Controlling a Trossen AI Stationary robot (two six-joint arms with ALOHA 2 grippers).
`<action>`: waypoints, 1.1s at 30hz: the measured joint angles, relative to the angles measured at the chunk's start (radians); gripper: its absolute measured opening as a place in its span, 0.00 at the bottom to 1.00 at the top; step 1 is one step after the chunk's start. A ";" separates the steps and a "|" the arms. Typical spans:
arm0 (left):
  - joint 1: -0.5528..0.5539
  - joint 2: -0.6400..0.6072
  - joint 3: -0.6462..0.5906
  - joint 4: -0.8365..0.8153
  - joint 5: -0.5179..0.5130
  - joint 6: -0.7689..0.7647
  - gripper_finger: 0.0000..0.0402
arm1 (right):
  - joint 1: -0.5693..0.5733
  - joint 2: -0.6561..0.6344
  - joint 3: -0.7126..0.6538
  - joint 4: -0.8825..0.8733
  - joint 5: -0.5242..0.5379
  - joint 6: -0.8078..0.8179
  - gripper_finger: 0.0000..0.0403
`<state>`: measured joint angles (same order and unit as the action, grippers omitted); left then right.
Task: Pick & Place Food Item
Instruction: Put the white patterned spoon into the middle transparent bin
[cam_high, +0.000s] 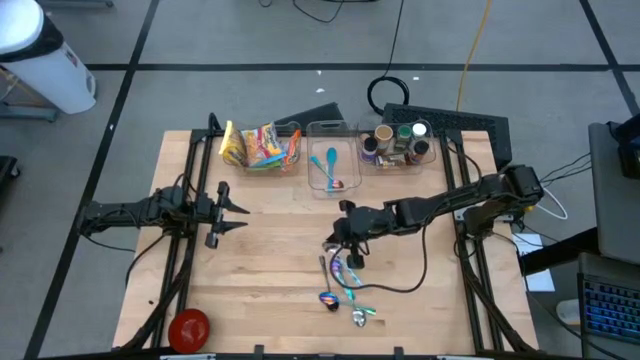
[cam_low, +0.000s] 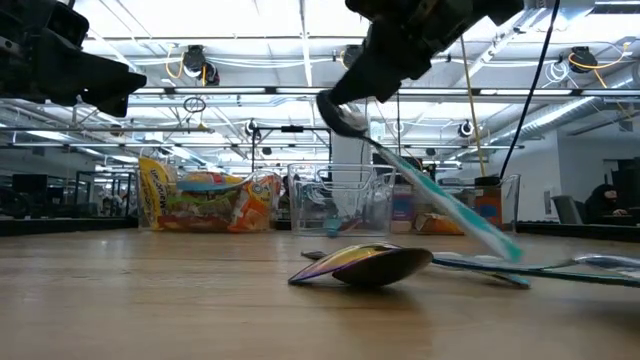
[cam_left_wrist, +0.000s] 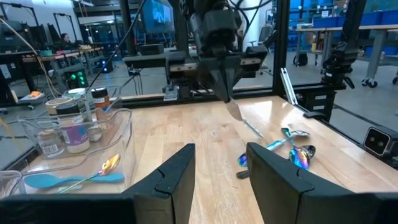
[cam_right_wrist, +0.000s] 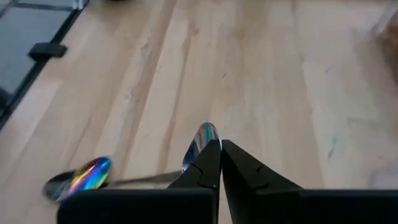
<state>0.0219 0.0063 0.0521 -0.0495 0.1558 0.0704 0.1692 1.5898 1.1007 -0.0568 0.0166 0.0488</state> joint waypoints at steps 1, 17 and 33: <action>0.000 0.000 0.000 0.000 0.000 0.000 0.38 | 0.000 0.000 0.000 0.011 0.013 -0.006 0.00; 0.000 0.000 0.000 0.000 0.000 0.000 0.38 | -0.050 0.001 0.000 0.296 0.035 -0.085 0.00; 0.000 0.000 0.000 0.000 0.000 0.000 0.38 | -0.169 -0.138 0.002 0.393 0.035 -0.141 0.00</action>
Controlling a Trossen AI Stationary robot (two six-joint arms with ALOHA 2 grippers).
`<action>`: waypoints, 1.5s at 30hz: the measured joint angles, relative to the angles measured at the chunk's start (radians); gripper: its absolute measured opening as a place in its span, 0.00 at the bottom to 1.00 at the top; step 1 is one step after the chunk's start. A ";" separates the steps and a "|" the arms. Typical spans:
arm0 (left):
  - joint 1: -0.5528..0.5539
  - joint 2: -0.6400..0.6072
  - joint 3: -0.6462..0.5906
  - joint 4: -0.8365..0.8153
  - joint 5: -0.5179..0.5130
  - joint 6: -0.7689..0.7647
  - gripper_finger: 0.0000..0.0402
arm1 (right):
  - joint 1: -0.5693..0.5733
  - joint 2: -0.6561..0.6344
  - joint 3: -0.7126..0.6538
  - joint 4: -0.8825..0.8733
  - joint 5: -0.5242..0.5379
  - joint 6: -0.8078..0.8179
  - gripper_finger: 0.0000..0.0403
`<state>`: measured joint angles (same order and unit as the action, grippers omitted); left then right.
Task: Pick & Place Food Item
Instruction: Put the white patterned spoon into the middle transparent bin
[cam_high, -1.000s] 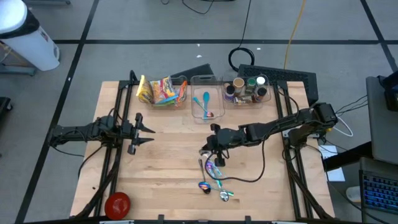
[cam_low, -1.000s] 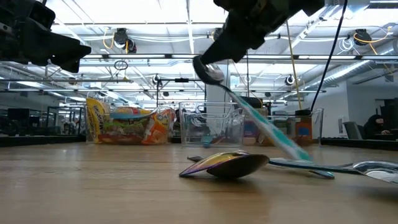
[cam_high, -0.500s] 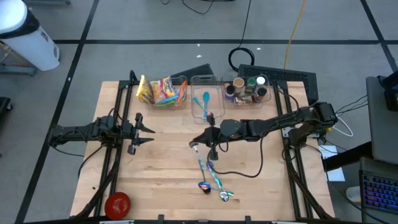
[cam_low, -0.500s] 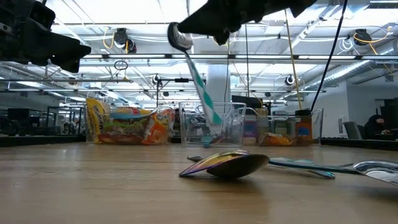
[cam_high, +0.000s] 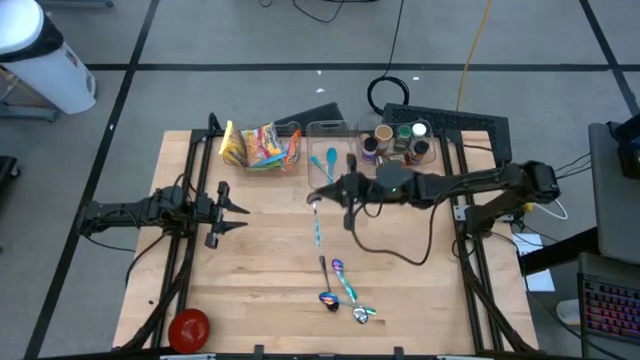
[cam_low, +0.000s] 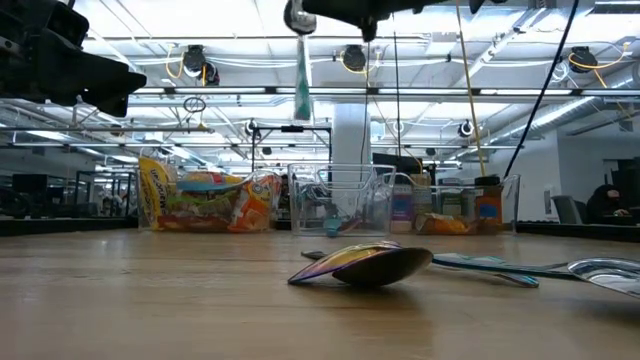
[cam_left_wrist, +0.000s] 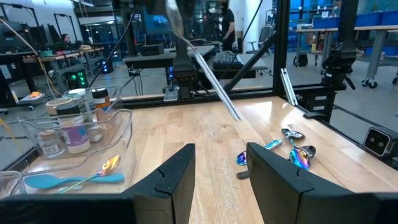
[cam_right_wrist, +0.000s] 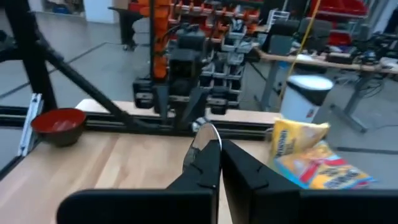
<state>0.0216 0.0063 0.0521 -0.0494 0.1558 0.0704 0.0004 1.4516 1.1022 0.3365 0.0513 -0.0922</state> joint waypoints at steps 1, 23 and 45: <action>0.000 0.000 0.000 0.000 0.000 0.000 0.38 | -0.010 -0.016 -0.001 -0.009 0.000 -0.003 0.00; 0.000 0.000 0.000 0.000 0.000 0.000 0.38 | -0.399 -0.069 -0.002 0.042 -0.027 -0.007 0.00; 0.000 0.000 0.000 0.000 0.000 0.000 0.38 | -0.451 0.103 -0.233 0.382 -0.175 -0.084 0.00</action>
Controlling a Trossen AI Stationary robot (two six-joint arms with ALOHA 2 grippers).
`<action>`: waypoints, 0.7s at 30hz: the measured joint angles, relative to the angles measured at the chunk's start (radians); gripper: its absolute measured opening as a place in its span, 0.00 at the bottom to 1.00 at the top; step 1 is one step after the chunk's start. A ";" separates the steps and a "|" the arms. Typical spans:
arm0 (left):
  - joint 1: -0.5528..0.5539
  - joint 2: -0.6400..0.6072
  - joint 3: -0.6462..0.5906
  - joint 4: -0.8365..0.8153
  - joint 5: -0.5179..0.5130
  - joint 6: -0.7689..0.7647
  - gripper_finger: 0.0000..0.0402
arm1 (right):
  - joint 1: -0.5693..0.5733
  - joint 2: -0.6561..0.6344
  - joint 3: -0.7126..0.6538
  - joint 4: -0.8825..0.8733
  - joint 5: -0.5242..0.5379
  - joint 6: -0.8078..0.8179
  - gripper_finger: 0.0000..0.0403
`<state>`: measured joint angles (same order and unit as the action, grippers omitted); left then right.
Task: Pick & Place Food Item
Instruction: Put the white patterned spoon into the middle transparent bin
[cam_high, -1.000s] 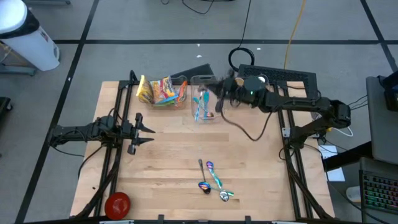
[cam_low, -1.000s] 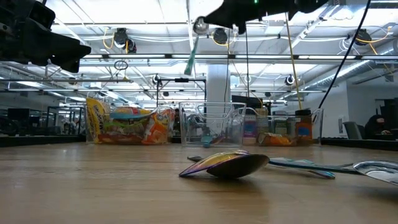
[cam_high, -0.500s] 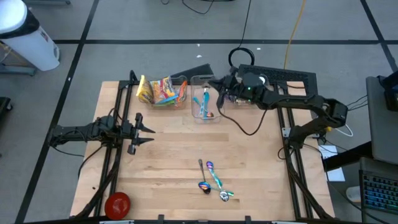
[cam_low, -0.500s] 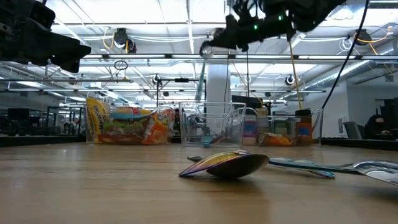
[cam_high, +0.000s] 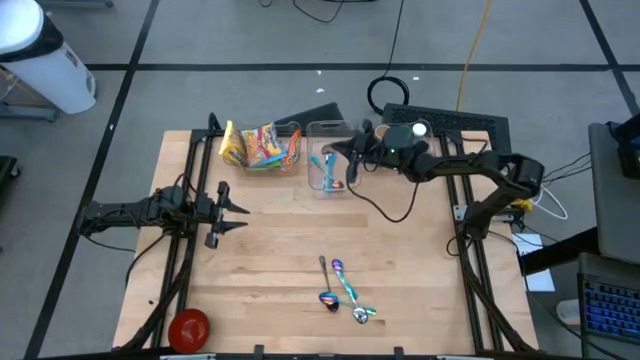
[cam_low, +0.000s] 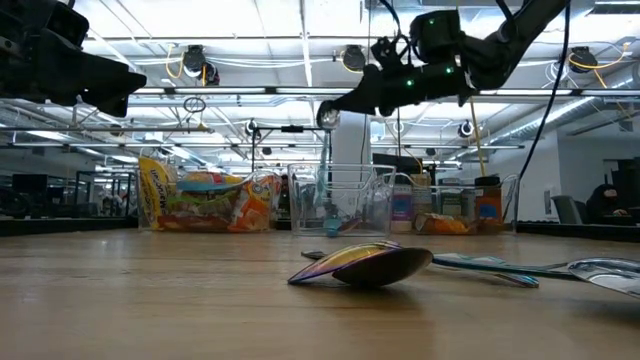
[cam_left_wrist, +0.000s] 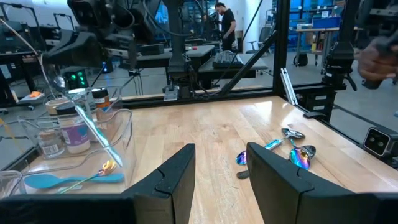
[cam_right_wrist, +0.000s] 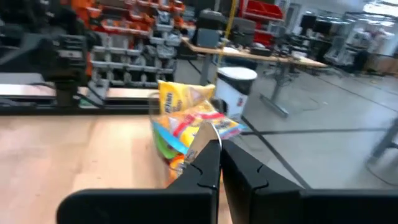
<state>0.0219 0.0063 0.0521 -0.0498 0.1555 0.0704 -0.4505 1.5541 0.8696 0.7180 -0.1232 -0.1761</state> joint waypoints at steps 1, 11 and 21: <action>0.000 0.000 0.000 0.000 0.000 0.000 0.38 | 0.003 0.010 0.001 0.006 -0.012 0.001 0.00; 0.000 0.000 0.000 0.000 0.000 0.000 0.38 | 0.007 0.102 0.001 0.026 -0.011 -0.001 0.00; 0.000 0.000 0.000 0.000 0.000 0.000 0.38 | -0.001 0.150 0.001 0.079 -0.009 0.002 0.00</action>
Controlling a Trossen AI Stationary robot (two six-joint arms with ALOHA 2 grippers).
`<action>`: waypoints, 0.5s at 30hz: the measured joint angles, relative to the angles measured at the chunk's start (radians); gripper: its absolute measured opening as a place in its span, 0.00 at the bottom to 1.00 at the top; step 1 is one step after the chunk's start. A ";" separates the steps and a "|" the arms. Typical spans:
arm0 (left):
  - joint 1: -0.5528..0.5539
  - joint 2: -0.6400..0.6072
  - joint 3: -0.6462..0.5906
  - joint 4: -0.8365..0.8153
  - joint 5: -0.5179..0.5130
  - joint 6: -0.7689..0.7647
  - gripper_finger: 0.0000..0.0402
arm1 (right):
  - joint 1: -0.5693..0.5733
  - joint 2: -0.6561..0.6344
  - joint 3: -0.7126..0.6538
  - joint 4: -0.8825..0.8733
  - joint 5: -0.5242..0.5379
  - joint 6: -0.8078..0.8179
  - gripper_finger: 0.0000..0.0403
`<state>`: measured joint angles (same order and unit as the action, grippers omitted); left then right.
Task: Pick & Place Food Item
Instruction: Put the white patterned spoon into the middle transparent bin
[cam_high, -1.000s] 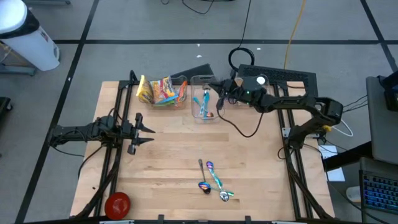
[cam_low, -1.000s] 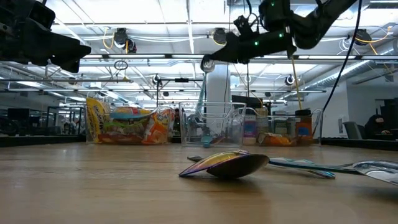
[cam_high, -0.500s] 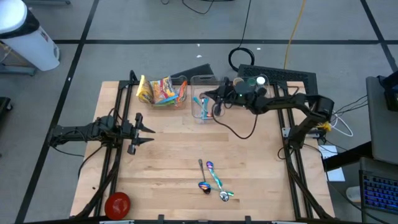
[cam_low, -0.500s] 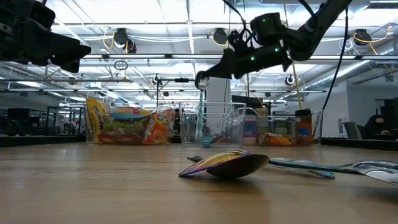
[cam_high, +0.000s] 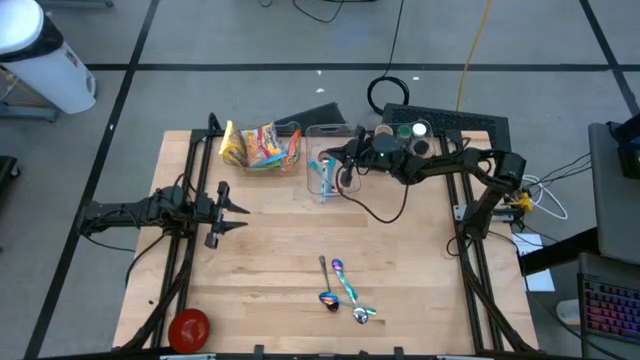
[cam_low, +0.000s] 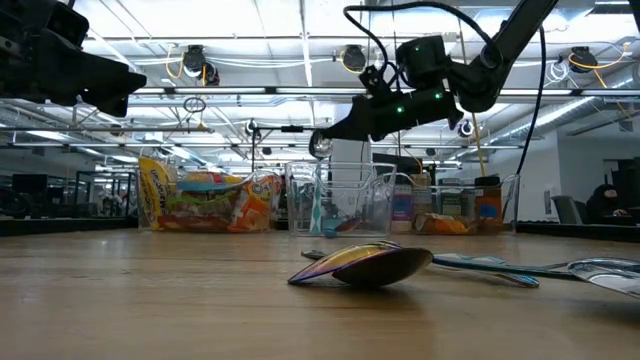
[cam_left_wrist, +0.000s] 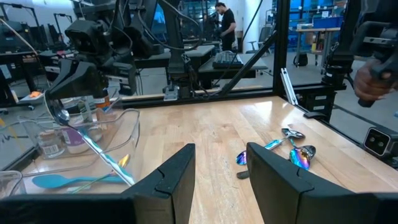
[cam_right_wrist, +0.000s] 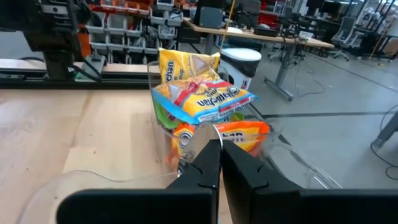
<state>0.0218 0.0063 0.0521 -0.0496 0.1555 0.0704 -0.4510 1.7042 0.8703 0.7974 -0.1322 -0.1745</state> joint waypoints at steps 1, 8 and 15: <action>0.000 0.000 0.000 0.000 0.000 0.000 0.38 | -0.002 0.000 0.000 -0.002 0.001 -0.001 0.00; 0.000 0.000 0.000 0.000 0.000 0.000 0.38 | -0.008 0.000 0.000 -0.015 0.002 -0.090 0.01; 0.000 0.000 0.000 0.000 0.000 0.000 0.38 | -0.008 0.000 0.000 -0.028 0.018 -0.118 0.09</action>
<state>0.0216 0.0063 0.0521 -0.0498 0.1555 0.0704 -0.4587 1.7046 0.8703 0.7696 -0.1143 -0.2924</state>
